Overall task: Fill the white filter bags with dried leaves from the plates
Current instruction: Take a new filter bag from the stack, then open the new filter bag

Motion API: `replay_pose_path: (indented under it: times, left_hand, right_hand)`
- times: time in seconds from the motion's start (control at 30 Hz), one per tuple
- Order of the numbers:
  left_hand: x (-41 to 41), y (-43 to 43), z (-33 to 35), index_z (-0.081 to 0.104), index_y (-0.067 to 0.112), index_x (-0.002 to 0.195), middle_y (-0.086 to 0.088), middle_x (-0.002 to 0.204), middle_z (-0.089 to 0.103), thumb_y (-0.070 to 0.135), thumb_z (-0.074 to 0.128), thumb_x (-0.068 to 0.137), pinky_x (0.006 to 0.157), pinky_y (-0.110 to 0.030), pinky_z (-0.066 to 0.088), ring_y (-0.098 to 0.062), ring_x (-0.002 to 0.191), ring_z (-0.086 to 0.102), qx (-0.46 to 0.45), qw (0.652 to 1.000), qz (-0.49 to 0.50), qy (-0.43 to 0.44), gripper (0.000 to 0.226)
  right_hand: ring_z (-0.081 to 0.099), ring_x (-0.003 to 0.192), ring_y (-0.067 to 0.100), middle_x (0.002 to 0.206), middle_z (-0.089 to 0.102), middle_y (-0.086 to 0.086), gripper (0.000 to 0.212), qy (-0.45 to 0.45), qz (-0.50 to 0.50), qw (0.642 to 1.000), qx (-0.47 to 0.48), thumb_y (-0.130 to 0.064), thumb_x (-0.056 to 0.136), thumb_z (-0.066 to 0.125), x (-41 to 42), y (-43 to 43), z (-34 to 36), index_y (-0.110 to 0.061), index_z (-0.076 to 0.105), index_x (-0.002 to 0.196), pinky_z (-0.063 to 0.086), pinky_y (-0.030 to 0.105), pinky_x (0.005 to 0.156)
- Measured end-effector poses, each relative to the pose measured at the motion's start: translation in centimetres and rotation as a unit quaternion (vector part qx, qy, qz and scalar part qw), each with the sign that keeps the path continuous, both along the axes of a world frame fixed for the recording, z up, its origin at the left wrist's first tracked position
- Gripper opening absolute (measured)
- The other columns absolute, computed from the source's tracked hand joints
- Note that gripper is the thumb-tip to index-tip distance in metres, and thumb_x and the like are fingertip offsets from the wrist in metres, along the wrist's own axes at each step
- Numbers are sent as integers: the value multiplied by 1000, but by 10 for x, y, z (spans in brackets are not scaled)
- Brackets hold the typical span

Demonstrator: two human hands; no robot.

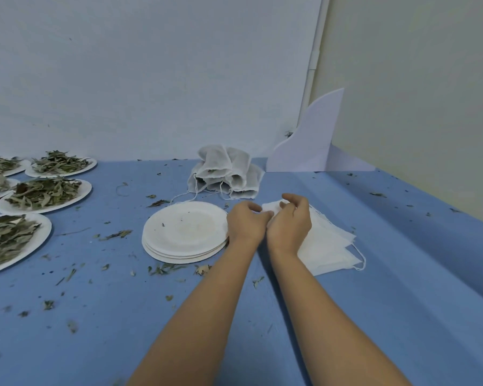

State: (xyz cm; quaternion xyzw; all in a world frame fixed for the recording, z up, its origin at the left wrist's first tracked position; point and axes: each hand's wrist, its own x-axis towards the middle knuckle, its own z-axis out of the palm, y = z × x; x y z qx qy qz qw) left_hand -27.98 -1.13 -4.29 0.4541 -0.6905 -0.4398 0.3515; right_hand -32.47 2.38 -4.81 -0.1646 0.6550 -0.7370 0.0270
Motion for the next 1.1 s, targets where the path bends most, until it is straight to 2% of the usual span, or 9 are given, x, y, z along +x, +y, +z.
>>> replay_pose_path:
  times: [0.07, 0.23, 0.37, 0.47, 0.57, 0.63, 0.73, 0.9, 1.1]
  left_hand:
    - [-1, -1, -1, 70, 12, 94, -2, 95, 70, 21, 69, 82, 61, -12, 30, -13, 84, 59, -14, 1000, 23, -3, 15]
    - [6, 2, 2, 75, 7, 91, -7, 86, 73, 15, 65, 86, 66, -14, 37, -17, 79, 64, -68, 996, 35, 43, 13]
    - [20, -2, 17, 73, 8, 94, -5, 76, 71, 16, 67, 86, 59, -10, 38, -5, 62, 60, -49, 986, 63, 143, 13]
    - [43, -7, 38, 67, 4, 92, -7, 75, 68, 5, 65, 87, 53, -14, 48, -7, 56, 66, 50, 939, 47, 337, 6]
    - [75, -14, 57, 65, 7, 85, -8, 82, 70, 3, 69, 84, 66, -17, 54, -13, 75, 70, 22, 897, 39, 440, 6]
    - [97, -18, 63, 67, 12, 85, 0, 82, 71, 9, 75, 79, 70, -16, 52, -8, 77, 68, -46, 899, 50, 433, 10]
    - [123, -23, 57, 71, 20, 85, 12, 79, 70, 16, 77, 78, 66, -11, 48, 3, 74, 63, -114, 922, 59, 364, 10]
    - [139, -30, 20, 72, 19, 90, 10, 90, 70, 17, 72, 83, 71, -5, 43, 12, 79, 59, -158, 963, 80, 203, 8]
    - [137, -36, 0, 71, 19, 81, 14, 75, 66, 20, 68, 86, 67, -1, 38, 5, 73, 59, -209, 967, 101, 104, 5]
  right_hand:
    - [58, 97, 14, 98, 62, -5, 31, -3, 3, 1000, -19, -3, 90, 33, 1, 0, 0, -25, 55, 89, 39, 20, 72]
    - [58, 96, 14, 95, 58, -13, 32, 7, 1, 998, -65, 0, 89, 35, 3, 1, 5, -24, 56, 89, 50, 44, 89]
    - [54, 80, -4, 108, 60, -3, 23, 71, -25, 994, -80, -3, 90, 41, 7, 4, 15, -21, 54, 98, 46, 16, 75]
    - [58, 75, 10, 103, 59, -2, 19, 59, 65, 991, -103, -9, 93, 48, 15, 4, 32, -18, 55, 109, 52, 27, 73]
    - [63, 90, 0, 106, 62, -4, 35, 87, 216, 966, -112, -6, 92, 52, 26, 2, 48, -21, 50, 123, 50, 15, 76]
    - [59, 94, -13, 115, 60, -4, 44, 110, 304, 938, -122, 0, 93, 50, 35, -5, 55, -18, 44, 132, 47, 8, 74]
    - [59, 100, 1, 123, 58, 8, 51, 85, 388, 911, -109, 5, 93, 48, 51, -18, 58, -14, 38, 139, 49, 11, 77]
    - [52, 113, 12, 136, 48, 2, 63, 91, 342, 934, 55, 2, 87, 48, 62, -26, 31, -22, 37, 144, 46, 32, 97]
    - [60, 92, 4, 100, 65, -11, 26, 112, 342, 925, 120, -17, 84, 61, 56, -19, 17, -32, 64, 104, 48, 24, 81]
